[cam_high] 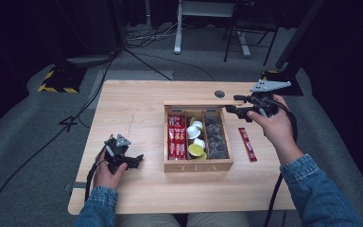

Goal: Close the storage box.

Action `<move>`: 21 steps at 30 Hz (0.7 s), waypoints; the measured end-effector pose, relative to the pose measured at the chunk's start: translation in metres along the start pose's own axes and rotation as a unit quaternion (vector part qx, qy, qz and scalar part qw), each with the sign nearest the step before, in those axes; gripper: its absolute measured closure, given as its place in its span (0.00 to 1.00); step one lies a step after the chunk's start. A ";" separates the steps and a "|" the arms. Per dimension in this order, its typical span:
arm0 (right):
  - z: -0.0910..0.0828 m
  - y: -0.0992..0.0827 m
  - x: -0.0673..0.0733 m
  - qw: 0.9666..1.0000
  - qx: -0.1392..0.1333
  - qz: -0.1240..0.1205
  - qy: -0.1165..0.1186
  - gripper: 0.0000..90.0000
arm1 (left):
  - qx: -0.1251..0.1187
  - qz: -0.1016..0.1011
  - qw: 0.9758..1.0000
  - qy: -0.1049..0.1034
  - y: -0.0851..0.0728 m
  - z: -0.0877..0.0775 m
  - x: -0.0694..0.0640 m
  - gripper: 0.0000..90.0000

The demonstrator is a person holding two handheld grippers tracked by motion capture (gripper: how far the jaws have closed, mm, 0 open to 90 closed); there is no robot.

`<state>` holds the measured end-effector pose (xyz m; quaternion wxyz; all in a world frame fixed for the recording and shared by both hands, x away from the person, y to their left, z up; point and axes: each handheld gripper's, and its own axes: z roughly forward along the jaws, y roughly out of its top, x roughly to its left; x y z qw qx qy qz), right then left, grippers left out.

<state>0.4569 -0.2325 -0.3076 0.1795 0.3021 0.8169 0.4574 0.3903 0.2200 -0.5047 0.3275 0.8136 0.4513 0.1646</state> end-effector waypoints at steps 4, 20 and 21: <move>-0.001 -0.006 0.004 1.000 0.002 -0.007 0.000 0.47 | 0.000 -0.002 1.000 -0.001 0.000 0.000 0.000 0.09; -0.004 -0.033 0.027 0.998 0.019 -0.057 -0.021 0.41 | -0.001 -0.002 1.000 -0.001 0.000 0.000 0.000 0.09; -0.004 -0.034 0.028 0.998 0.020 -0.060 -0.022 0.41 | -0.001 -0.002 1.000 -0.001 0.000 0.000 0.000 0.09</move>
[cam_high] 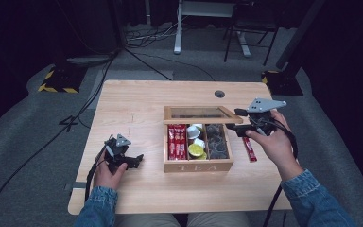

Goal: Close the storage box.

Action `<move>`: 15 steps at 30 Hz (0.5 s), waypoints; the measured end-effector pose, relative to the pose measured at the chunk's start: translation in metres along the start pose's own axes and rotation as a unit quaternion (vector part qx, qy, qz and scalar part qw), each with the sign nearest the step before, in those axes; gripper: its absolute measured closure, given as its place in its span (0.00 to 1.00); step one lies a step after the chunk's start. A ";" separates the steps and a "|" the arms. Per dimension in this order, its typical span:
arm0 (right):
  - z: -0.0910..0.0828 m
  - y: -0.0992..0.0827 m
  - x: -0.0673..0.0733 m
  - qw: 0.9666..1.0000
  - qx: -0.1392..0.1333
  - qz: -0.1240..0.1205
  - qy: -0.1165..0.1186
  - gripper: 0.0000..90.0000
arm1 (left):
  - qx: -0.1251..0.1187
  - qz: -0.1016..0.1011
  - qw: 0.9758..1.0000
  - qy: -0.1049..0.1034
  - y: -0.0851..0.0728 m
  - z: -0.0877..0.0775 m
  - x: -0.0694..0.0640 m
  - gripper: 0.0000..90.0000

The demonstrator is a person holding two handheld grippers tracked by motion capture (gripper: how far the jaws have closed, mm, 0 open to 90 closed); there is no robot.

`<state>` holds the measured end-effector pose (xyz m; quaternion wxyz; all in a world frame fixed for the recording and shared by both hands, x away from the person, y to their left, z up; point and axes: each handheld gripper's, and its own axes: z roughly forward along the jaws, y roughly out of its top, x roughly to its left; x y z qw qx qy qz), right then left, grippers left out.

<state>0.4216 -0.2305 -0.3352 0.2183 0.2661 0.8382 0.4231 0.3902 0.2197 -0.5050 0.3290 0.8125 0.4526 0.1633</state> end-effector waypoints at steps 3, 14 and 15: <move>-0.001 -0.004 0.006 1.000 0.001 -0.008 -0.009 0.41 | 0.000 0.000 1.000 0.000 0.000 0.000 0.000 0.09; -0.003 -0.015 0.020 0.999 0.012 -0.027 -0.025 0.41 | 0.001 0.001 1.000 0.000 0.000 0.000 0.000 0.09; -0.003 -0.015 0.021 0.999 0.013 -0.034 -0.029 0.41 | 0.001 0.001 1.000 0.000 0.000 0.000 0.000 0.09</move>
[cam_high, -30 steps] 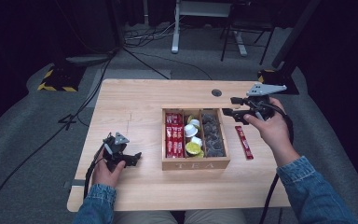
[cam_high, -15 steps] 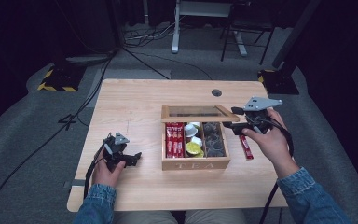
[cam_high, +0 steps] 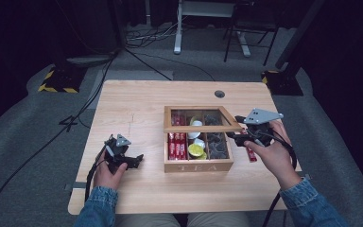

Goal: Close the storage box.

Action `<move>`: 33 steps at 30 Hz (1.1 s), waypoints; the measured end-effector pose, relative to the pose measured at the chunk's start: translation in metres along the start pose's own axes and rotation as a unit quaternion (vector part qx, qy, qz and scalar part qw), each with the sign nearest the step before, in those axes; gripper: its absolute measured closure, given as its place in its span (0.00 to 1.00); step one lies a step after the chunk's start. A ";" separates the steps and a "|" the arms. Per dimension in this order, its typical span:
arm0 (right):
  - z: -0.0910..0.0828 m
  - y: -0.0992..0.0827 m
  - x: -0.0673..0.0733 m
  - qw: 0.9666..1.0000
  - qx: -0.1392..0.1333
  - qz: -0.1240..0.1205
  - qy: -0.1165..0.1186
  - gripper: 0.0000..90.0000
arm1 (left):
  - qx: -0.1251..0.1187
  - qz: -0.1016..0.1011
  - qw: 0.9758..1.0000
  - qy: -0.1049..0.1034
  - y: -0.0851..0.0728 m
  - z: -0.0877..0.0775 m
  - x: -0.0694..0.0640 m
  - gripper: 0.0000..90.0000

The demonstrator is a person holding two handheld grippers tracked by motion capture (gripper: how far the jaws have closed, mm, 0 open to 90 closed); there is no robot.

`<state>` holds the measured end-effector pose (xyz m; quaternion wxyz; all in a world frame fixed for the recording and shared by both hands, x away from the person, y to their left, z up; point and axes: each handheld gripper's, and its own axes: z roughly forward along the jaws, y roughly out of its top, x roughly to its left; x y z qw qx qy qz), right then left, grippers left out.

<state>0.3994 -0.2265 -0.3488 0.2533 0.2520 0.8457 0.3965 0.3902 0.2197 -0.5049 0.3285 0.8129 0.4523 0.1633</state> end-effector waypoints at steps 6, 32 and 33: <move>-0.001 -0.004 0.009 1.000 0.008 -0.013 -0.006 0.40 | 0.000 0.000 1.000 0.000 0.000 0.000 0.000 0.09; 0.009 -0.038 0.032 0.999 0.046 -0.018 -0.010 0.34 | 0.000 0.000 1.000 0.000 0.000 0.000 0.000 0.09; 0.009 -0.039 0.032 0.999 0.048 -0.018 -0.011 0.34 | 0.000 0.000 1.000 0.000 0.000 0.000 0.000 0.09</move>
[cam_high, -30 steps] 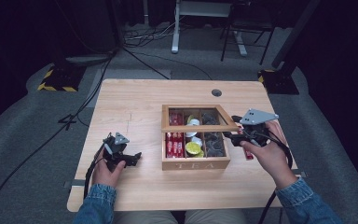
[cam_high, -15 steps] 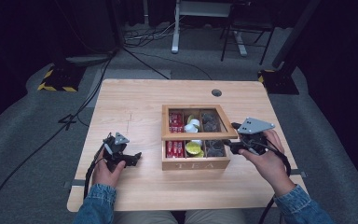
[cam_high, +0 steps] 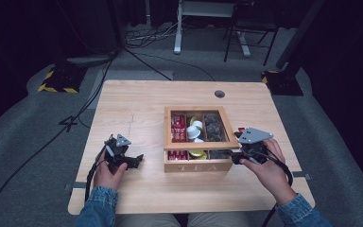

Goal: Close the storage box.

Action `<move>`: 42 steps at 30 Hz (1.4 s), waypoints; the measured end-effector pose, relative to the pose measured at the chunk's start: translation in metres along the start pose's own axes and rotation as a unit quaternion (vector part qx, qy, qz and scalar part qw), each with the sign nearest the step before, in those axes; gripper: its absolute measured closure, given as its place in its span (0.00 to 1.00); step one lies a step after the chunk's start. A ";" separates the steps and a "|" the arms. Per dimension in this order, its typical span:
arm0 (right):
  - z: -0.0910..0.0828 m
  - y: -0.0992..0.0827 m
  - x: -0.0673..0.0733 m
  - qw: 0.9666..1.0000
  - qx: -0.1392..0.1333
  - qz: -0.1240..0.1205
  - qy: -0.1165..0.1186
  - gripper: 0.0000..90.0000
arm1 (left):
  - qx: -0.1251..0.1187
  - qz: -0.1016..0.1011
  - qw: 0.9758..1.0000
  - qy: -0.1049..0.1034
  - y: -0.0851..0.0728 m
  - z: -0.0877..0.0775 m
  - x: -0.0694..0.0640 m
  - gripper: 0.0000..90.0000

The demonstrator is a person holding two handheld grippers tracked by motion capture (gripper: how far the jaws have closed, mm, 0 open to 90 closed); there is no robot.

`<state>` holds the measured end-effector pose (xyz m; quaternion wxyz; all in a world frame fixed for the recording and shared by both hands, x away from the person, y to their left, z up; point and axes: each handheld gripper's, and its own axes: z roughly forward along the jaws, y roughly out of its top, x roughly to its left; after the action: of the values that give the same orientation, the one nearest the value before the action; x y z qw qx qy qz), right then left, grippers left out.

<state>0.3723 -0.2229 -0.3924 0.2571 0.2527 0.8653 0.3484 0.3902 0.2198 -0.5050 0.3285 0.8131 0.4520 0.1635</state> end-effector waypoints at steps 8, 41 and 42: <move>0.005 -0.009 0.003 0.999 0.028 0.012 0.018 0.32 | -0.001 0.001 1.000 0.000 0.000 0.000 0.000 0.09; 0.002 -0.030 -0.003 0.989 0.034 0.082 0.116 0.30 | 0.000 0.001 1.000 0.000 0.000 0.000 0.000 0.09; 0.000 -0.029 -0.004 0.989 0.028 0.085 0.115 0.30 | 0.001 0.001 1.000 0.001 0.000 0.000 0.000 0.09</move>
<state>0.3679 -0.2439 -0.4121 0.1180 0.2906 0.8738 0.3716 0.3901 0.2198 -0.5048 0.3269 0.8137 0.4515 0.1648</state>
